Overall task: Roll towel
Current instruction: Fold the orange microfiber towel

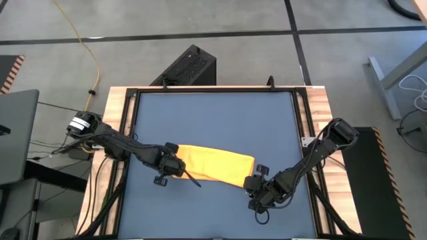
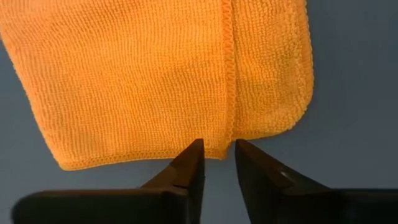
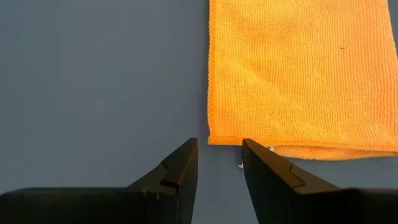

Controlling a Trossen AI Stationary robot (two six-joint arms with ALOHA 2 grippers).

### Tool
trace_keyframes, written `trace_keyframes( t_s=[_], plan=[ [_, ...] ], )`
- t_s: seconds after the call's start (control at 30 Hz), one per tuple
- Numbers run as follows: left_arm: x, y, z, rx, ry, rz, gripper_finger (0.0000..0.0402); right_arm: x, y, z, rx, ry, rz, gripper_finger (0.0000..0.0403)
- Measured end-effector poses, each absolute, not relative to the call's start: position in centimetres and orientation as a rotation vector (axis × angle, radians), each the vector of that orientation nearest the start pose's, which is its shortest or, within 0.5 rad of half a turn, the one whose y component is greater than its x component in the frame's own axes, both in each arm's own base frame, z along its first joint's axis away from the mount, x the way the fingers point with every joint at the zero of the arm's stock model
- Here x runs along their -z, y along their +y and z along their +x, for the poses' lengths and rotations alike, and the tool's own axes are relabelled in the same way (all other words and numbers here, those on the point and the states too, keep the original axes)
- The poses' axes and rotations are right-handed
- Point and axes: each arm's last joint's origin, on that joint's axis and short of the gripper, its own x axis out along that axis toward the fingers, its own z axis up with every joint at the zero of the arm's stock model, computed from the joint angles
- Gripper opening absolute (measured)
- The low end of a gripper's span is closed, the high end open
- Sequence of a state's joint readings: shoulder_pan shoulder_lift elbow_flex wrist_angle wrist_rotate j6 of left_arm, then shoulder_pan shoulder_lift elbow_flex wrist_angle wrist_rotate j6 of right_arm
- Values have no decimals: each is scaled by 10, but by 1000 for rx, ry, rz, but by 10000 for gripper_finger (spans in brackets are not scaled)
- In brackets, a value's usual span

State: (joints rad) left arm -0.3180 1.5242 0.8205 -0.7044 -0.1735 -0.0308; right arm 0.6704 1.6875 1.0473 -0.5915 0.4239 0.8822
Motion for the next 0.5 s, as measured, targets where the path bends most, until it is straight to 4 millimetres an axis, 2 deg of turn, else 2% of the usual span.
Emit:
trace_keyframes(
  t_s=[0.2,0.4,0.5],
  plan=[
    [-159,-70,239,90,1369,296,9,-179,186,254,251,1026,155,150],
    [-161,-68,240,63,1361,318,1,-179,186,254,251,1026,155,150],
    [-169,-69,245,65,1345,332,0,-179,186,254,251,1026,156,150]
  ],
)
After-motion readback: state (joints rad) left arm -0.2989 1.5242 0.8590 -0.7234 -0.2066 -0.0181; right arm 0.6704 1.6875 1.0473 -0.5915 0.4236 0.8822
